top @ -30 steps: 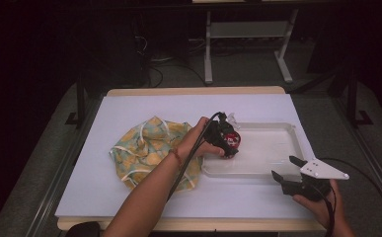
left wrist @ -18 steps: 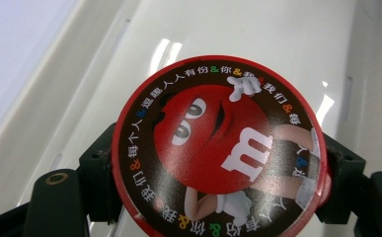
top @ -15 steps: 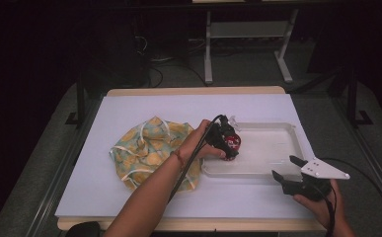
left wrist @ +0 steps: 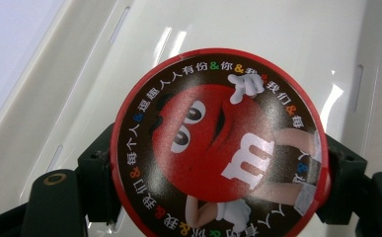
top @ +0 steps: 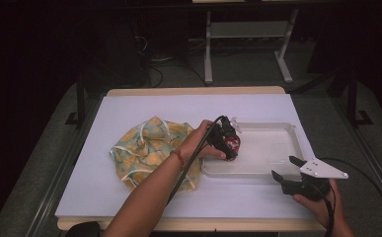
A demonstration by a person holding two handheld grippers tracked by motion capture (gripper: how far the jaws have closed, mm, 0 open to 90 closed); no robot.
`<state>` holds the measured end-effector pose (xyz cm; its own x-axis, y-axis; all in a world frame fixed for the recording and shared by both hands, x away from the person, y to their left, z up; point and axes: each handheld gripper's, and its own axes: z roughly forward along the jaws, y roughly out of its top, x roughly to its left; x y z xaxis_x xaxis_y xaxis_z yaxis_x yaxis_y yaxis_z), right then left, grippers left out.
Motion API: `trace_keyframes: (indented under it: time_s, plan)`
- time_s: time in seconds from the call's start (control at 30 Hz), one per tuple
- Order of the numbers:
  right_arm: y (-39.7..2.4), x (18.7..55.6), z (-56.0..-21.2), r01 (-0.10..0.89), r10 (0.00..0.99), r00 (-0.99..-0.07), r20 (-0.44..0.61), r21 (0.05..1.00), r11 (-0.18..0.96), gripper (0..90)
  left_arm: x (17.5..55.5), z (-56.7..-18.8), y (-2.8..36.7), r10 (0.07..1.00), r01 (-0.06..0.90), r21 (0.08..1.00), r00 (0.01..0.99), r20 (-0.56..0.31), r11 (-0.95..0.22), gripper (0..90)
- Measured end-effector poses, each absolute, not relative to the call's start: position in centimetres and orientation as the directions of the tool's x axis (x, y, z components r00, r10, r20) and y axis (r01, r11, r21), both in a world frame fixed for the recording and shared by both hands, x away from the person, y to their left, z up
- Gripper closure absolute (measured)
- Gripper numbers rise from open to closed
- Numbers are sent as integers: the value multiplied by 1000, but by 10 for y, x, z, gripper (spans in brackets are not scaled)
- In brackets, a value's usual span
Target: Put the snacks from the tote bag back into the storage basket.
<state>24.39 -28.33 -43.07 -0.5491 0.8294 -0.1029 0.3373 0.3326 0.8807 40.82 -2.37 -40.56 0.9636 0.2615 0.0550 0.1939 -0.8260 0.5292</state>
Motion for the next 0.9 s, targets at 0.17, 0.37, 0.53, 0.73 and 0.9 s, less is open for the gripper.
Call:
trace_keyframes:
  time_s: [0.17,0.37,0.53,0.73,0.9]
  plan:
    - [-284,243,-430,333,830,-547,-105,883,331,216,408,-405,-24,265,197,525,963,56,-828,233]
    - [-285,244,-429,331,834,-542,-107,885,328,216,407,-403,-25,281,207,527,957,64,-824,217]
    - [-283,244,-430,326,828,-551,-105,886,330,215,408,-398,-23,290,227,574,957,20,-787,215]
    - [-285,245,-429,323,830,-546,-111,887,331,215,407,-393,-18,307,238,575,952,24,-783,203]
    - [-282,245,-429,323,827,-550,-116,884,338,215,407,-389,-14,305,233,586,952,26,-776,197]
